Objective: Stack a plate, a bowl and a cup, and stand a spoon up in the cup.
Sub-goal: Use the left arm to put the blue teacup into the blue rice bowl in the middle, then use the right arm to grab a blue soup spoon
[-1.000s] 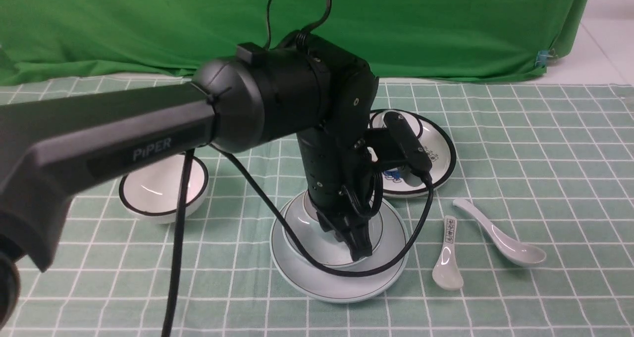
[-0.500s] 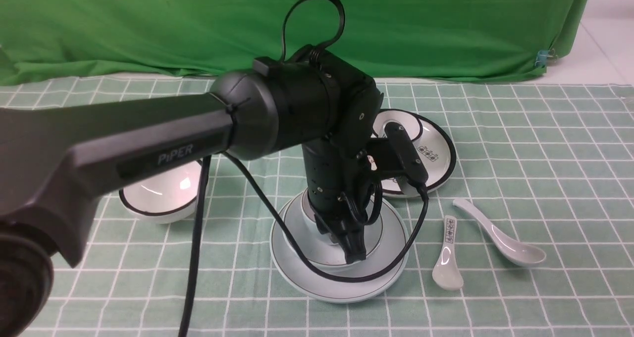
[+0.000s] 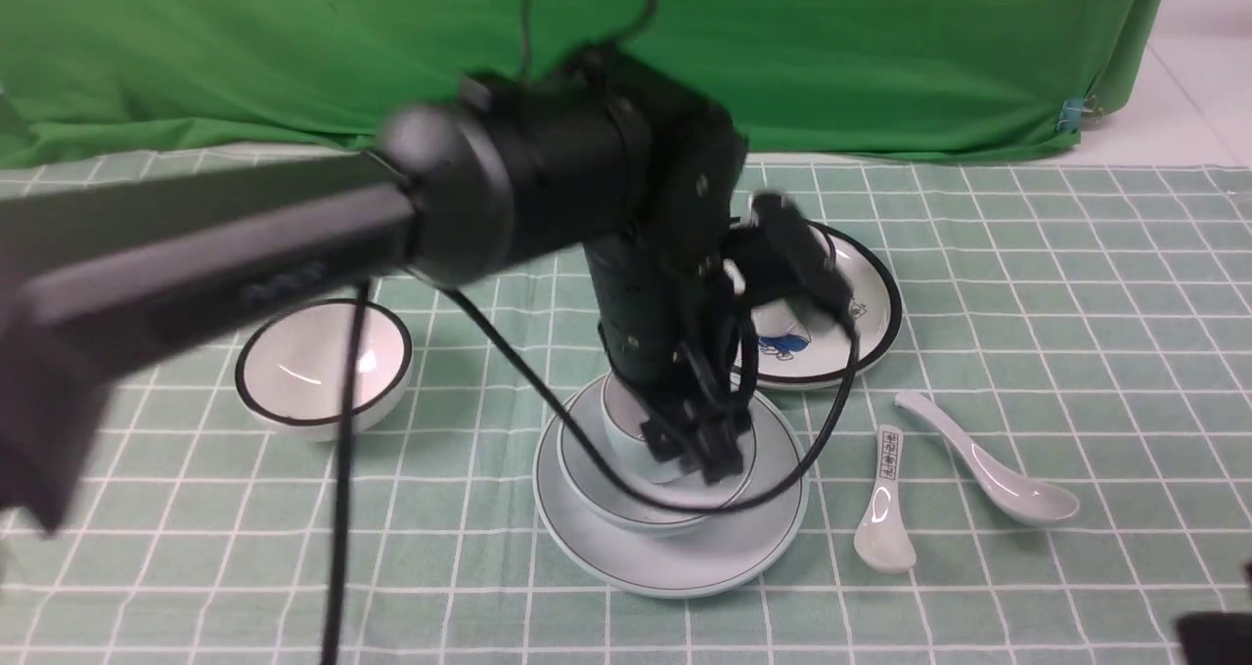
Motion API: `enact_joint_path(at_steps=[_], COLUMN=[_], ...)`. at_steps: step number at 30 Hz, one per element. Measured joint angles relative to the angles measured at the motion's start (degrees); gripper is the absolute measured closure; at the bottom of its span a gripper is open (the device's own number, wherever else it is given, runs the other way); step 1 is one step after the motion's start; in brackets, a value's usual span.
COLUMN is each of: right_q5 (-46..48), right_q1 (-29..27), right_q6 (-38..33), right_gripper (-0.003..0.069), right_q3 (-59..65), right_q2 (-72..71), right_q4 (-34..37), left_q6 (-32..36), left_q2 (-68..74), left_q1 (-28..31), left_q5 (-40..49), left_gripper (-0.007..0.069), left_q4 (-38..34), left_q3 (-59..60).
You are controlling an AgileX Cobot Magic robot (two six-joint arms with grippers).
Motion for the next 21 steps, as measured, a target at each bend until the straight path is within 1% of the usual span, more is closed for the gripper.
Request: enact_joint_path(at_steps=[3,5,6,9,12,13,14,15,17,21], right_q5=[-0.2,-0.6,-0.9,-1.7,-2.0,-2.2,-2.5,-2.6,-2.8,-3.4], right_q1=[0.0,-0.3,-0.8,-3.1,-5.9,-6.8,-8.9,-10.0,-11.9,-14.9], right_q6=[-1.4,-2.0,-2.4,-4.5,-6.0,-6.6,-8.0,-9.1,-11.1,-17.2], right_gripper=[0.0239,0.0239,0.0239,0.0239,0.0239,0.0239,0.0239,0.0239,0.0239,0.0239], right_q3=[-3.4,-5.8,-7.3,-10.6,-13.9,-14.8,-17.3,-18.8,-21.4,-26.2], right_q2=[8.5,14.5,17.4,25.6,32.3,34.0,38.3,40.9,45.2,53.3], right_q4=[-2.0,-4.0,-4.5,-5.0,-5.1,-5.1,-5.2,-5.2,-4.7,-0.6], left_q6=[-4.5,-6.3,-6.6,-7.4,-7.8,-7.8,-7.8,-7.8,-7.8,-6.6], left_q2=[-5.0,-9.3,-12.1,-18.8,-26.7,-28.8,-33.6,-37.6,-43.0,-55.2], left_q1=[0.0,-0.1,-0.2,-0.3,-0.3,-0.3,-0.3,-0.3,-0.3,-0.3], left_q5=[1.8,2.6,2.7,1.6,-1.5,-2.6,-5.7,-8.9,-13.8,-28.3], left_gripper=[0.0137,0.0179,0.0211,0.0342,0.0494,0.0526,0.0575,0.0594,0.0610,0.0619], left_q4=[-2.7,-4.3,-5.1,-6.7,-7.1,-7.1,-7.3,-7.4,-8.4,-12.0], left_q3=[-0.9,-0.7,0.0,3.3,9.4,11.3,16.2,20.8,27.4,43.4])
